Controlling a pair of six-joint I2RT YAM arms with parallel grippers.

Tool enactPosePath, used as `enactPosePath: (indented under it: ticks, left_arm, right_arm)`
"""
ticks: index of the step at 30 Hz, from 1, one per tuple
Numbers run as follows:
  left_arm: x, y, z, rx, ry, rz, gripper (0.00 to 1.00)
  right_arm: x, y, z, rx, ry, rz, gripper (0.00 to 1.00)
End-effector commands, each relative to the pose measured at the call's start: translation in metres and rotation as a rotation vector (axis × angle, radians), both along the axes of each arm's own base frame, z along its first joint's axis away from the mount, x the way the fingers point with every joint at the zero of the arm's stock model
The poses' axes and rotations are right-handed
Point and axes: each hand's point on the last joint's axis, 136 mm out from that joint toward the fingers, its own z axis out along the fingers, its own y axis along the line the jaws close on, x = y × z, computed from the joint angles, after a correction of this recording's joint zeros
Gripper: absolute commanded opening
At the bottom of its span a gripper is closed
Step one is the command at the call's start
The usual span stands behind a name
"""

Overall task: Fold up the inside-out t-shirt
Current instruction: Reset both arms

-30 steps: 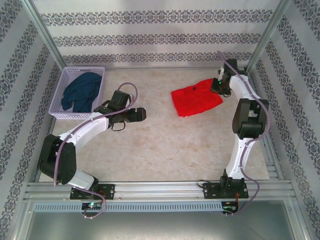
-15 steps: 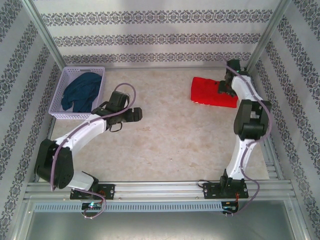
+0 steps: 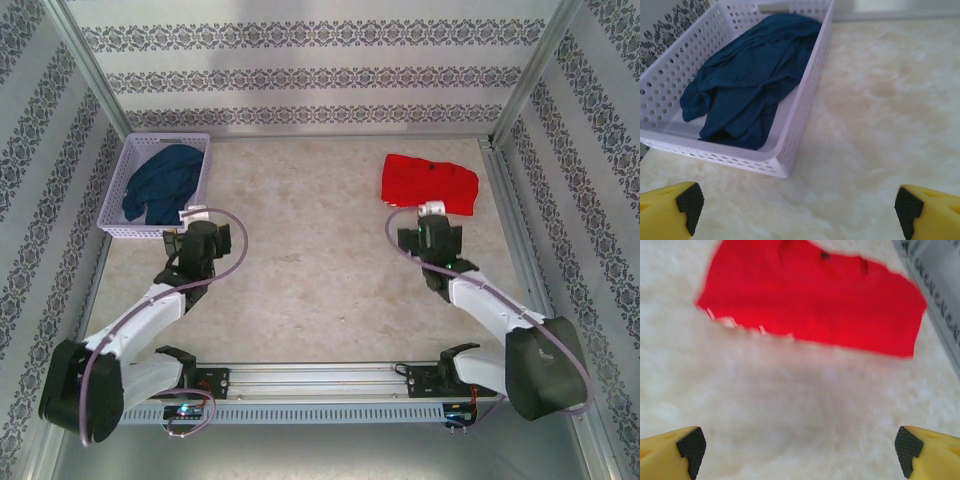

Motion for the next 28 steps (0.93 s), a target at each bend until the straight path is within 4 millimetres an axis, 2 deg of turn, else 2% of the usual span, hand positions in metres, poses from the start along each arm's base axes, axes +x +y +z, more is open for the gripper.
enactPosePath:
  ticks: [1, 3, 7, 10, 11, 12, 13, 20, 23, 28]
  left_arm:
    - [0.025, 0.013, 0.002, 0.044, -0.099, -0.023, 1.00]
    - [0.036, 0.018, -0.010, 0.000, -0.126, -0.031, 1.00]
    - [0.052, 0.018, -0.027, -0.050, -0.141, -0.076, 1.00]
    - [0.063, 0.016, -0.044, -0.071, -0.144, -0.112, 0.99]
    - [0.060, 0.017, -0.049, -0.097, -0.101, -0.115, 1.00]
    - [0.063, 0.017, -0.046, -0.106, -0.124, -0.125, 0.99]
    - [0.064, 0.015, -0.049, -0.118, -0.120, -0.145, 0.99]
    - [0.062, 0.015, -0.054, -0.132, -0.126, -0.162, 1.00]
    - [0.062, 0.015, -0.055, -0.132, -0.120, -0.162, 1.00]
    - [0.062, 0.015, -0.054, -0.131, -0.124, -0.163, 1.00]
  right_arm:
    - [0.020, -0.014, 0.020, 0.065, -0.224, -0.031, 0.98]
    - [0.029, -0.022, 0.018, 0.067, -0.196, -0.052, 0.98]
    - [0.046, -0.022, 0.028, 0.064, -0.299, -0.010, 0.98]
    - [0.052, -0.024, 0.020, 0.080, -0.323, 0.015, 0.98]
    - [0.054, -0.027, 0.012, 0.102, -0.328, 0.010, 0.98]
    - [0.055, -0.027, 0.004, 0.114, -0.331, 0.014, 0.98]
    - [0.057, -0.027, 0.007, 0.119, -0.364, 0.018, 0.98]
    - [0.057, -0.024, 0.003, 0.131, -0.304, 0.043, 0.98]
    - [0.058, -0.017, 0.004, 0.121, -0.308, 0.080, 0.98]
    - [0.058, -0.016, 0.003, 0.132, -0.305, 0.089, 0.98]
